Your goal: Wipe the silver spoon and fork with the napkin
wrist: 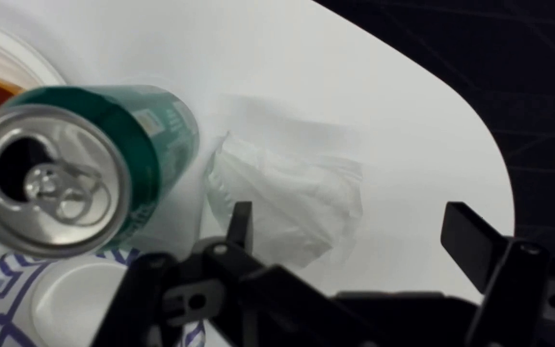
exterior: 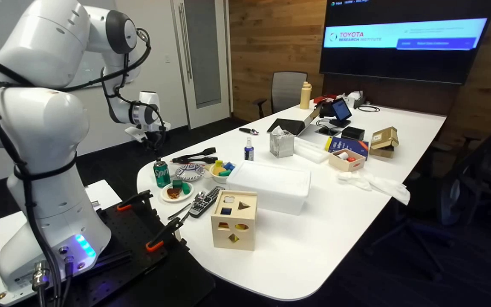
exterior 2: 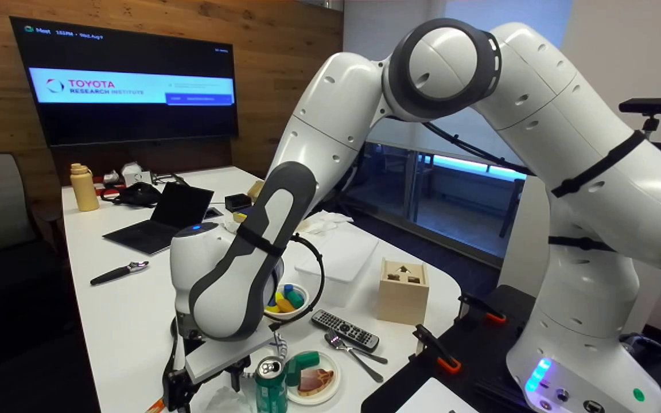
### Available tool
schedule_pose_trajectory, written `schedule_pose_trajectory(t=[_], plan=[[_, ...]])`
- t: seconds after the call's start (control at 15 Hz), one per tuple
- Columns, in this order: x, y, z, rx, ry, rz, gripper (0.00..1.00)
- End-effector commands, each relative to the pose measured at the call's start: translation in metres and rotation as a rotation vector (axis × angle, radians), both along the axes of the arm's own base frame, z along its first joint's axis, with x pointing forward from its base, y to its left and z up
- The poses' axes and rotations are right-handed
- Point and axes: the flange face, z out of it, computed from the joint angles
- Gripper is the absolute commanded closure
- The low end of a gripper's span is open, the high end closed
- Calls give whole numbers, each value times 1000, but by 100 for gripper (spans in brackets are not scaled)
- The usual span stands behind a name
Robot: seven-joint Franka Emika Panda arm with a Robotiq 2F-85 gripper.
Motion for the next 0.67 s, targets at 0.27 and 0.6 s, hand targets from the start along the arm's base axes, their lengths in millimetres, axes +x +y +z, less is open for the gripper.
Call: schedule_pose_trajectory(t=[0.27,0.6], plan=[[25,15,-20,-133,29,-56,0],[42,12,-40,-182,75,-48,0]])
